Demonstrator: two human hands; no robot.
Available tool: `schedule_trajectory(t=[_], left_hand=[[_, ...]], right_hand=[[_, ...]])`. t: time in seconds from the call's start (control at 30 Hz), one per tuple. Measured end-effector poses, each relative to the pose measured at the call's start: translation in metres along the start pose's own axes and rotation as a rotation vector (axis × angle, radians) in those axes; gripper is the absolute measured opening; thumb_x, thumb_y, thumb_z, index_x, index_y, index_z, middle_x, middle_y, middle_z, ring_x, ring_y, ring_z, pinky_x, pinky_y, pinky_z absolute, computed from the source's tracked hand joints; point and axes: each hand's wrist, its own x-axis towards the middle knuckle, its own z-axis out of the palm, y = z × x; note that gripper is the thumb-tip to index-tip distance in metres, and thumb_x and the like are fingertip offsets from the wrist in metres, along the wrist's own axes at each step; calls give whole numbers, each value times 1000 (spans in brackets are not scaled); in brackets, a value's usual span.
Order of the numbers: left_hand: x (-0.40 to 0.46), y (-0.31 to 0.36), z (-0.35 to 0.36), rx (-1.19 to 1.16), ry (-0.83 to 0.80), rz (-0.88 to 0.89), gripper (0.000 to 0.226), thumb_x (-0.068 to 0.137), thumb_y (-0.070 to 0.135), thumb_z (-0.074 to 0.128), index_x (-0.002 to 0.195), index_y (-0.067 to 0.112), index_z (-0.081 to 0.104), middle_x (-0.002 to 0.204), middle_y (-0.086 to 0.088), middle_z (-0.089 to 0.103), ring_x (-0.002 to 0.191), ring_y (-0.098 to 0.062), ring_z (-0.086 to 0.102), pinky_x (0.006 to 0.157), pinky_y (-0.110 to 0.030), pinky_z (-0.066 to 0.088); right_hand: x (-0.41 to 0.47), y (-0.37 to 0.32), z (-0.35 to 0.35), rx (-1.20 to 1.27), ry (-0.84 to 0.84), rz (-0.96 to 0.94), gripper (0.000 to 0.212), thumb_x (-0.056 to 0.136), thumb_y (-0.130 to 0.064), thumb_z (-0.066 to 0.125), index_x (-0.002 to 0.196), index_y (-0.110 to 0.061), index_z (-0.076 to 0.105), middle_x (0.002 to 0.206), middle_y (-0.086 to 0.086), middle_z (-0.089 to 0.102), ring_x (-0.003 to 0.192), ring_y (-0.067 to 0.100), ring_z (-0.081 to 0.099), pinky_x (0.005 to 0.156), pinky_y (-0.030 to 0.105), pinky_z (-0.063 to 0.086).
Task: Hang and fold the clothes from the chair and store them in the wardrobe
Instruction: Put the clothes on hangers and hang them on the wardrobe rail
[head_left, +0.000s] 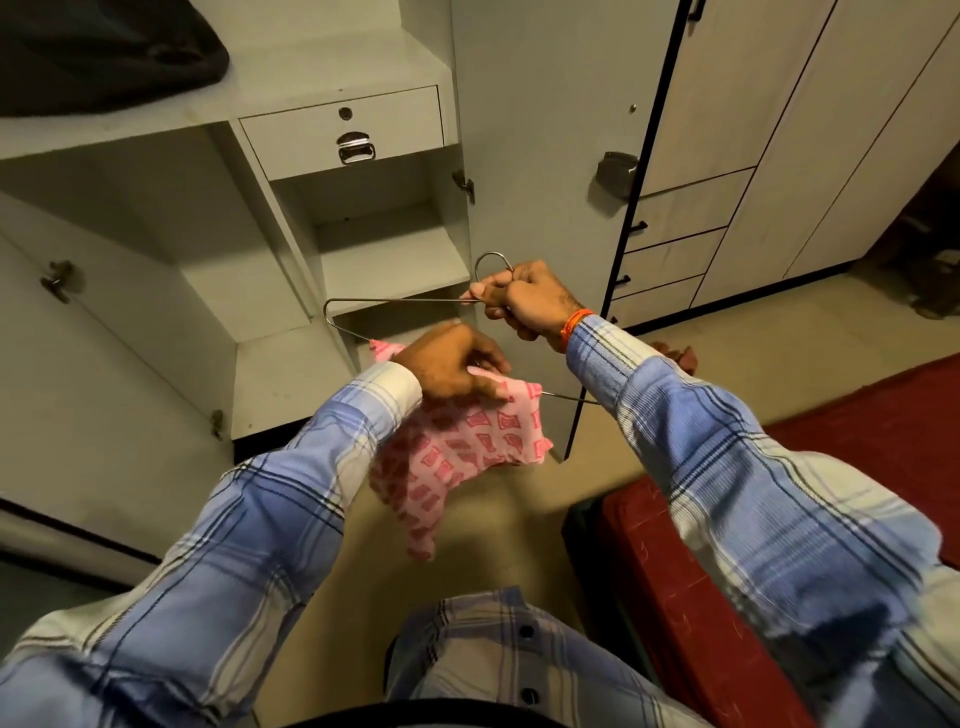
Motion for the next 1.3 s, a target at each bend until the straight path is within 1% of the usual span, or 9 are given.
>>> schedule_trajectory(t=[0.1, 0.27, 0.37, 0.47, 0.63, 0.8, 0.93, 1.17, 1.3], left_hand=[[5, 1, 12, 101, -37, 37, 28, 85, 37, 71, 109, 23, 74, 104, 5, 74, 91, -14, 67, 88, -36, 53], [4, 0, 13, -35, -24, 2, 28, 87, 38, 70, 107, 19, 76, 102, 3, 75, 88, -14, 69, 87, -39, 55], [9, 2, 10, -40, 136, -78, 31, 88, 44, 66, 104, 19, 76, 98, 0, 75, 89, -22, 68, 83, -38, 54], [17, 5, 12, 139, 267, -256, 36, 91, 45, 59, 113, 19, 67, 114, -7, 67, 102, -32, 62, 84, -34, 46], [25, 16, 18, 113, 486, -262, 50, 92, 32, 59, 137, 14, 46, 134, -9, 53, 123, -26, 50, 94, -25, 34], [21, 11, 14, 223, 128, -276, 37, 93, 47, 57, 122, 27, 65, 131, -1, 61, 118, -24, 55, 97, -33, 42], [11, -4, 6, 123, 172, -288, 31, 88, 52, 62, 90, 24, 74, 97, -3, 72, 87, -22, 64, 80, -36, 53], [-22, -31, -13, 166, 160, -257, 40, 81, 59, 67, 95, 22, 74, 83, 0, 69, 80, -20, 65, 73, -36, 55], [-34, -43, -17, 194, 193, -265, 33, 80, 50, 73, 99, 22, 75, 88, -1, 70, 83, -23, 65, 76, -36, 55]], right_hand=[[0, -2, 2, 2, -7, 2, 24, 97, -21, 58, 102, -4, 74, 58, -1, 48, 40, 8, 28, 36, 17, 23], [-4, -3, 1, -13, -36, 11, 24, 97, -21, 58, 102, -3, 73, 55, -2, 47, 41, 9, 27, 39, 18, 21], [-8, -6, 3, 29, -73, 16, 22, 97, -21, 59, 99, -4, 73, 52, -4, 45, 41, 9, 27, 39, 17, 21], [-11, -10, 8, 97, -135, -6, 18, 96, -17, 60, 87, -9, 73, 46, -7, 45, 38, 7, 31, 37, 16, 25], [-13, -15, 18, 97, -178, -7, 27, 97, -18, 58, 105, 5, 70, 45, -5, 43, 36, 6, 30, 37, 19, 24], [-12, -13, 18, -15, -78, -34, 23, 97, -16, 58, 104, 0, 73, 44, -8, 48, 31, 2, 34, 33, 13, 27], [-6, -5, 13, -105, 100, -45, 18, 94, -18, 63, 99, -5, 75, 42, -17, 54, 32, -4, 44, 33, 8, 27], [-4, 5, 6, -118, 153, -13, 20, 92, -32, 66, 79, -20, 75, 61, -3, 57, 32, -1, 39, 34, 8, 26], [-4, 5, 4, -99, 141, 6, 23, 92, -31, 65, 91, -11, 76, 63, 0, 57, 32, -1, 40, 34, 9, 27]])
